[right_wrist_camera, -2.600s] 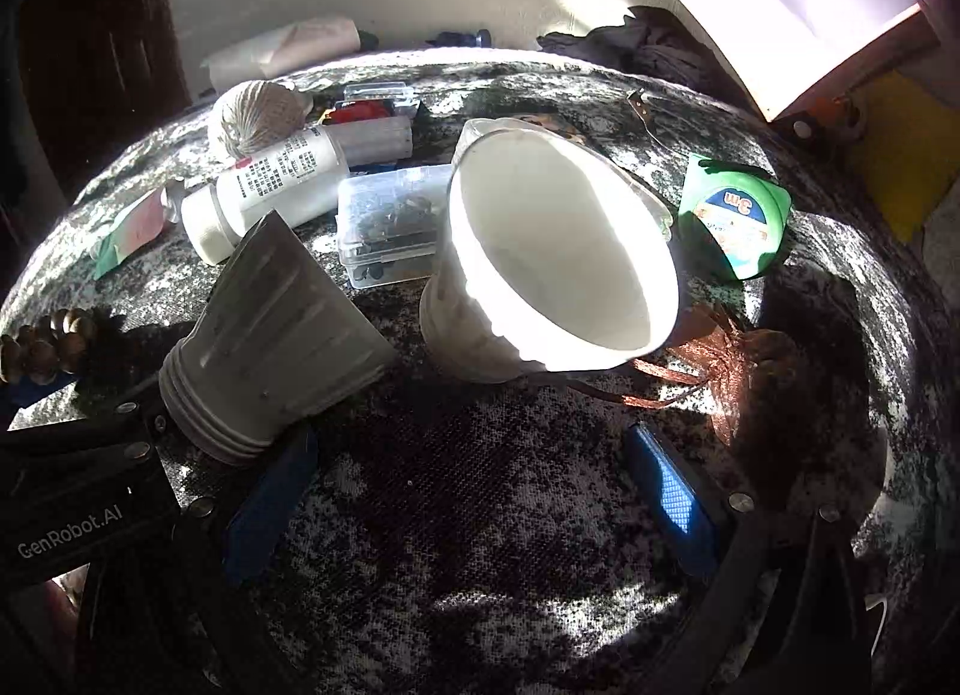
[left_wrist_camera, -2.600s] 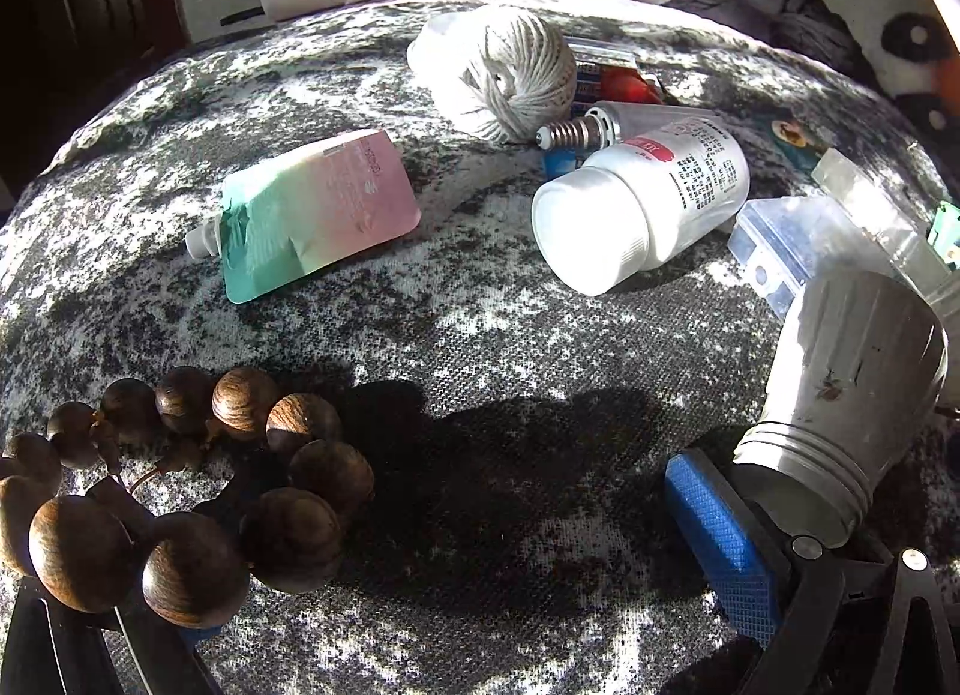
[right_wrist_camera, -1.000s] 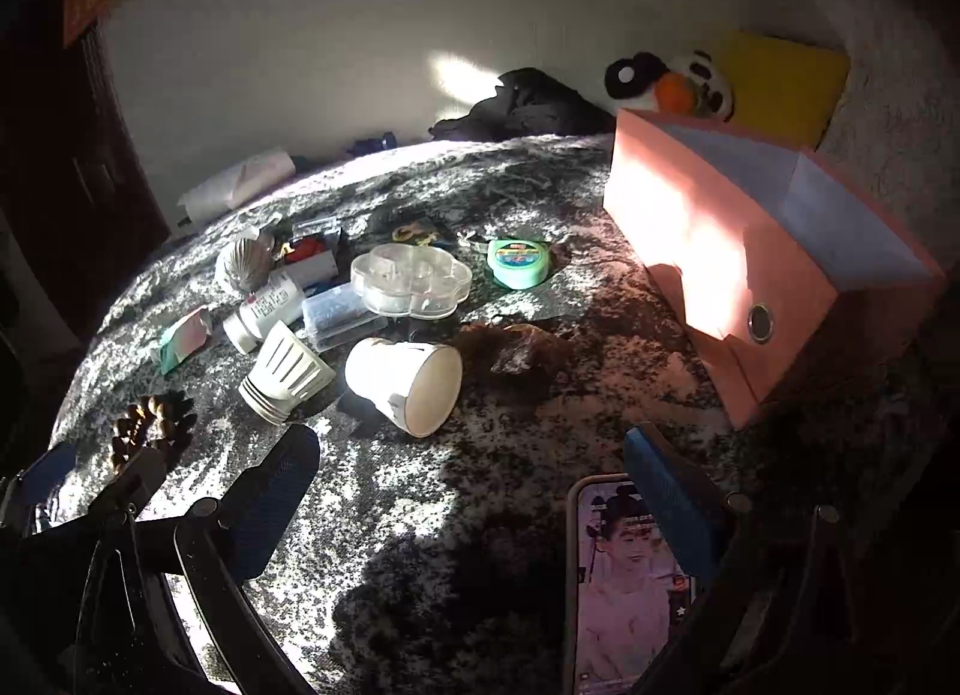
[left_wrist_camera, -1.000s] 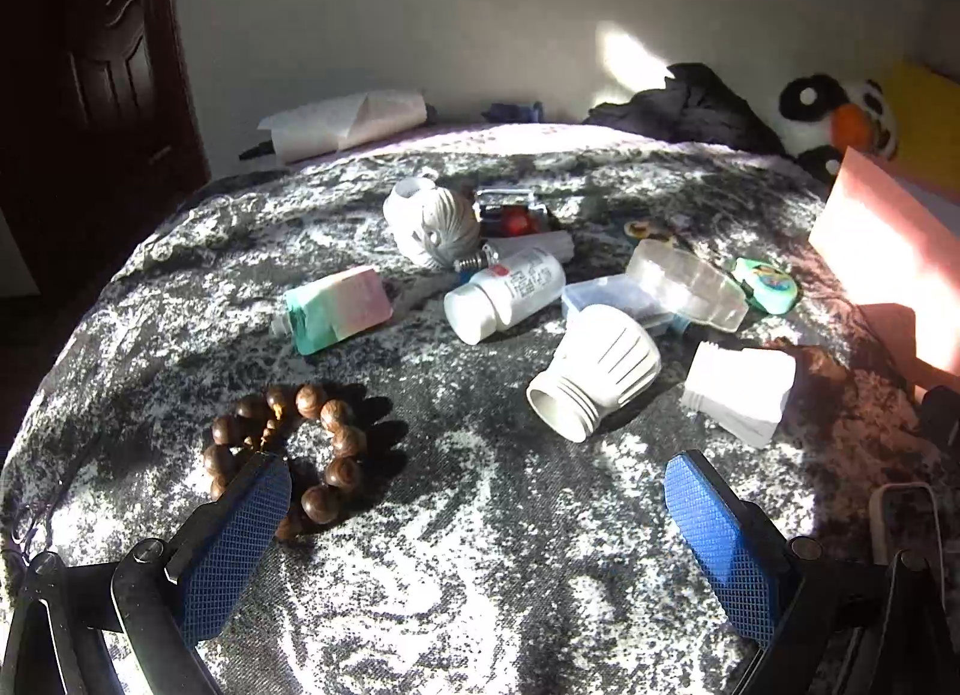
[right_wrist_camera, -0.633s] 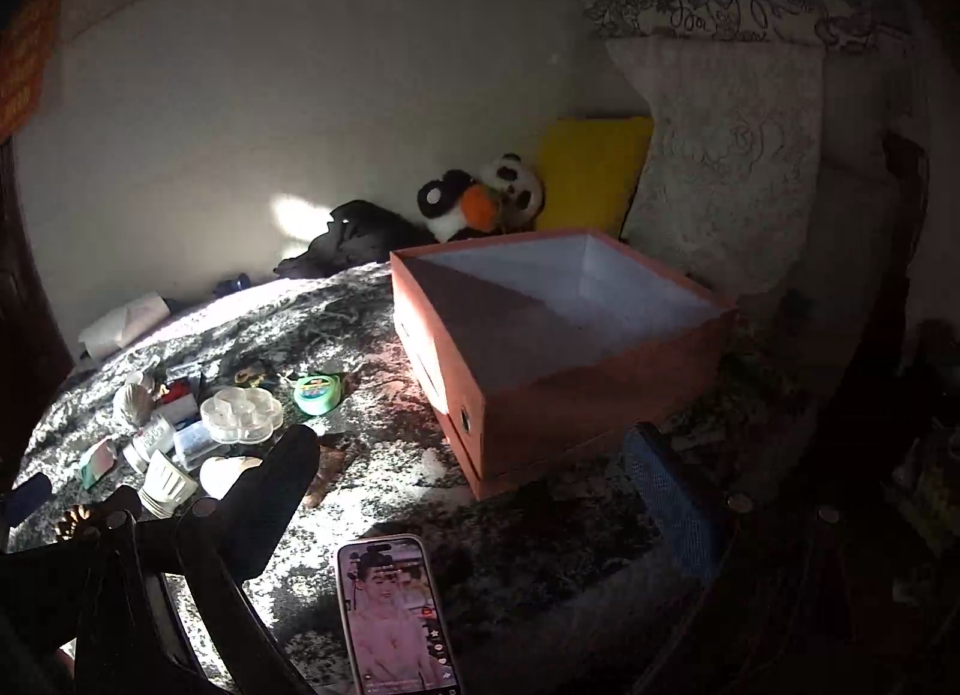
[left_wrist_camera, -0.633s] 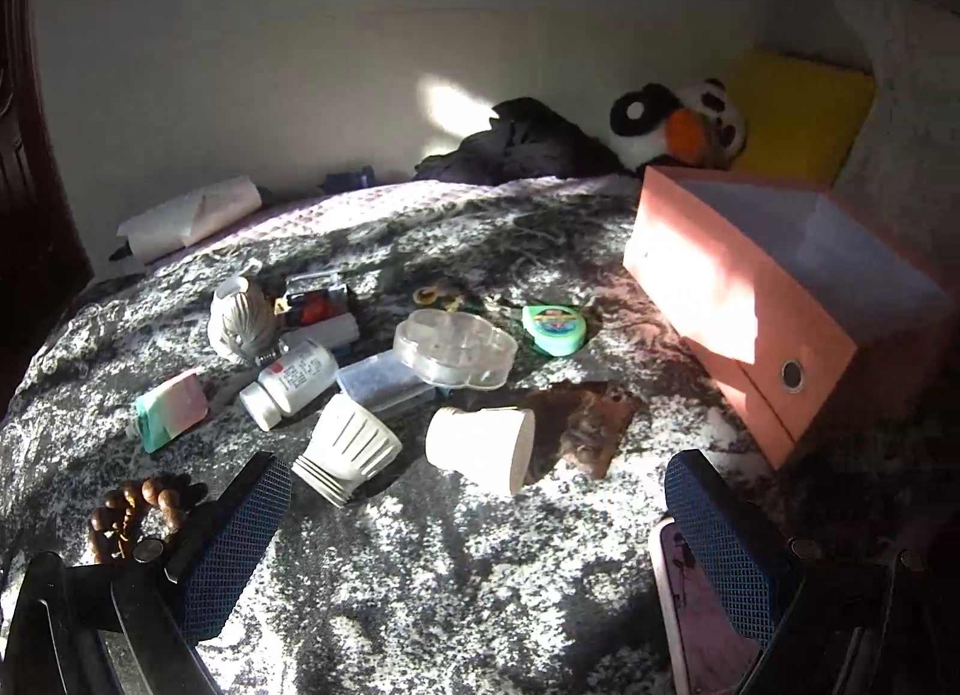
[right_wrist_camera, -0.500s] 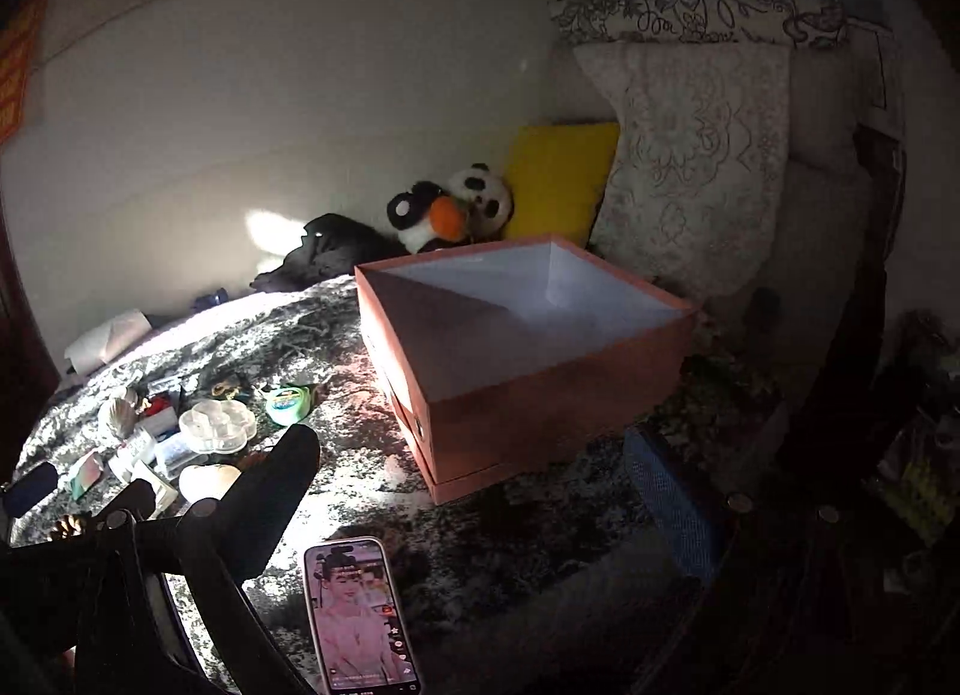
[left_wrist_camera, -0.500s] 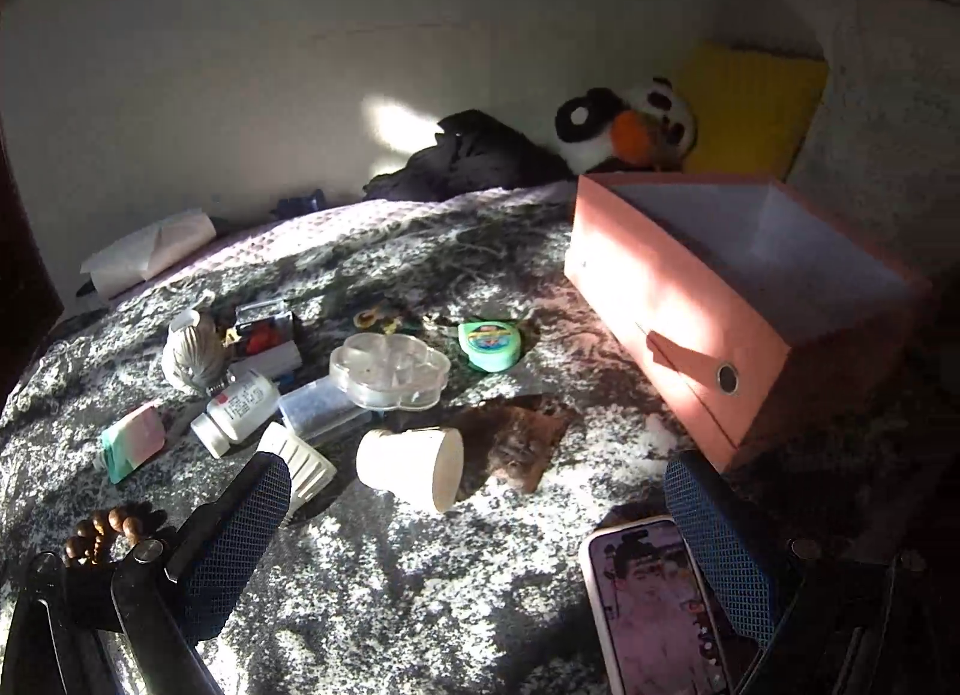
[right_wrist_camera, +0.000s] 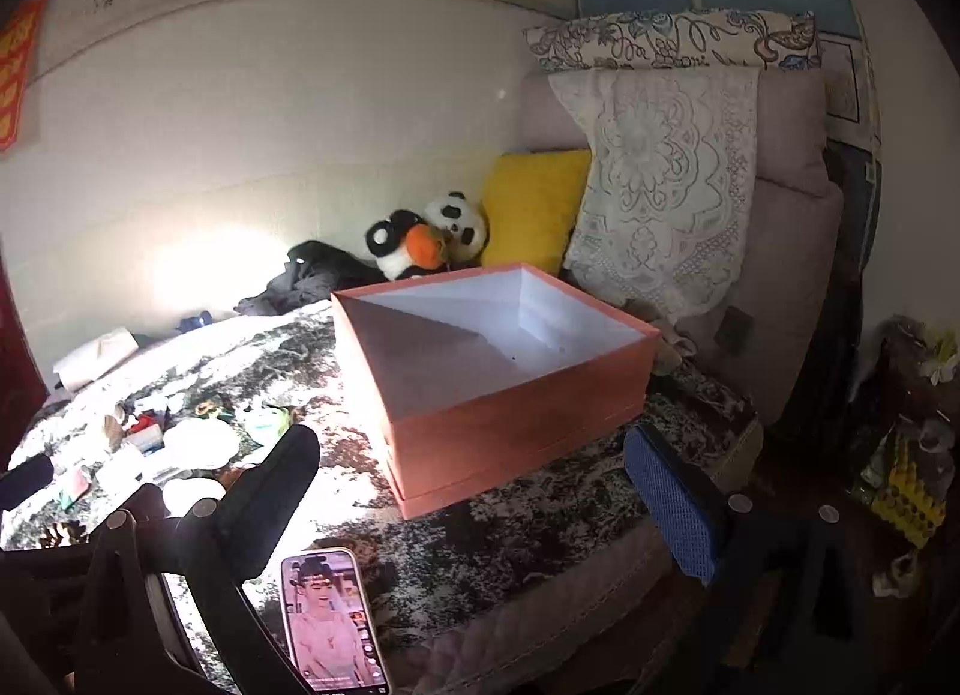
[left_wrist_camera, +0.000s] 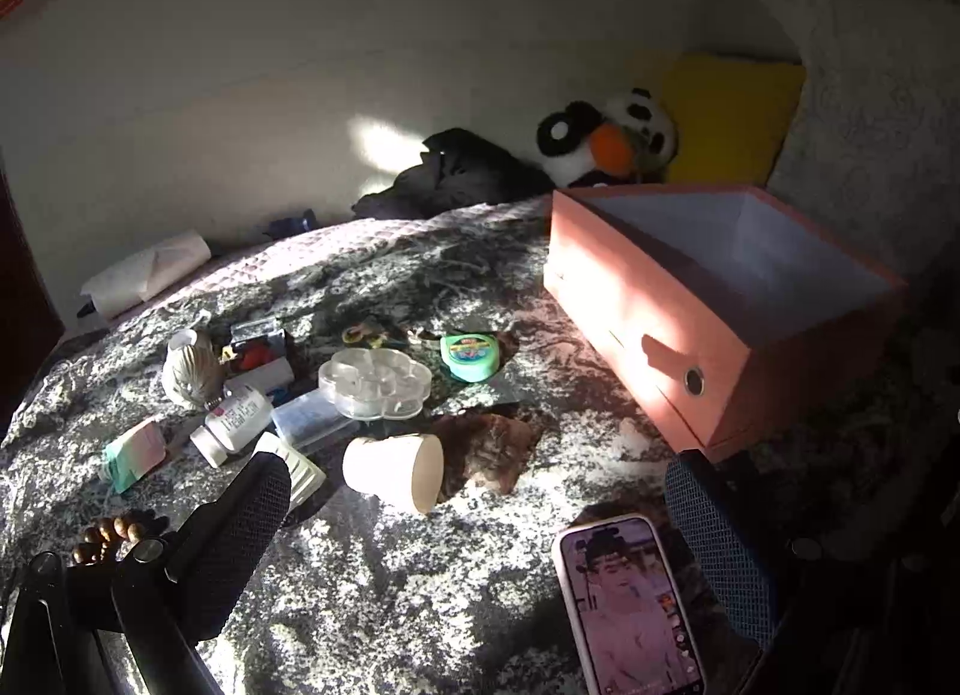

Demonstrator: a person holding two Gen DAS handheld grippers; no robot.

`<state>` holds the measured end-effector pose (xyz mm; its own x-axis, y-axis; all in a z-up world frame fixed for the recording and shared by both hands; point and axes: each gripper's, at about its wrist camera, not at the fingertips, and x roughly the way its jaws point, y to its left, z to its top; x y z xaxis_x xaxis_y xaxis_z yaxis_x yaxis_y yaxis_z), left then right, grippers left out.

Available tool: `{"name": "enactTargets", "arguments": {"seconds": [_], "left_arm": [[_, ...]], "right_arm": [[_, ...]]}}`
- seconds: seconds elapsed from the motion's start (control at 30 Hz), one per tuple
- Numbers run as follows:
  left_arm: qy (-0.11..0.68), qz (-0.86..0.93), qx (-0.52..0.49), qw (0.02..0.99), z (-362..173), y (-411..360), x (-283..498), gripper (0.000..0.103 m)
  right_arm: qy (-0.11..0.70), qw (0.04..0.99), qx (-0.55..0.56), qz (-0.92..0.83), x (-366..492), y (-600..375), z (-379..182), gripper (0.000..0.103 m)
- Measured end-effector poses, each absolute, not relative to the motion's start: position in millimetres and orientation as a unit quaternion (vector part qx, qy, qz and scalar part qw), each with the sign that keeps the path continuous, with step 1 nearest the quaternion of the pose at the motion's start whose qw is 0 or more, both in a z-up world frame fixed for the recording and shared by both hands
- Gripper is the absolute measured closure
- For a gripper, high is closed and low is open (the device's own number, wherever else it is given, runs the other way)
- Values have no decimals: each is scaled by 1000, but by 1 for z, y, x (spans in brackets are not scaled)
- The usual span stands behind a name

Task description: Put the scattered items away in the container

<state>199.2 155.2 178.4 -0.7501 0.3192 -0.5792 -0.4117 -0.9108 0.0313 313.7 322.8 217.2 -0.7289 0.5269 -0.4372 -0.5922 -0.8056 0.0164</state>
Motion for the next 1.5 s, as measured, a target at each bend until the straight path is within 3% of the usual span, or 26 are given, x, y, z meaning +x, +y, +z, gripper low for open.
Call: {"name": "enactTargets", "arguments": {"seconds": [0.33, 0.53, 0.83, 1.17, 1.23, 1.3, 1.37, 1.5], "left_arm": [[31, 939, -332, 84, 133, 25, 165, 0], [25, 933, -357, 34, 98, -45, 142, 0], [-12, 908, -418, 33, 40, -79, 89, 0], [-33, 884, -466, 0, -1, -78, 33, 1], [-25, 887, -460, -11, -3, -76, 28, 7], [-10, 890, -456, -6, 0, -71, 29, 21], [4, 891, -454, 5, 7, -66, 32, 56], [-11, 896, -443, 29, 19, -68, 38, 66]], "right_arm": [[17, 123, -249, 961, 236, 218, 184, 0], [37, 49, -294, 954, 187, 179, 147, 0], [36, 66, -371, 926, 122, 173, 87, 0], [27, 75, -410, 909, 72, 181, 60, 0], [23, 79, -412, 907, 67, 184, 57, 0], [24, 81, -418, 904, 64, 186, 54, 0], [30, 80, -425, 901, 61, 189, 49, 0], [43, 75, -435, 896, 54, 191, 42, 0]]}}
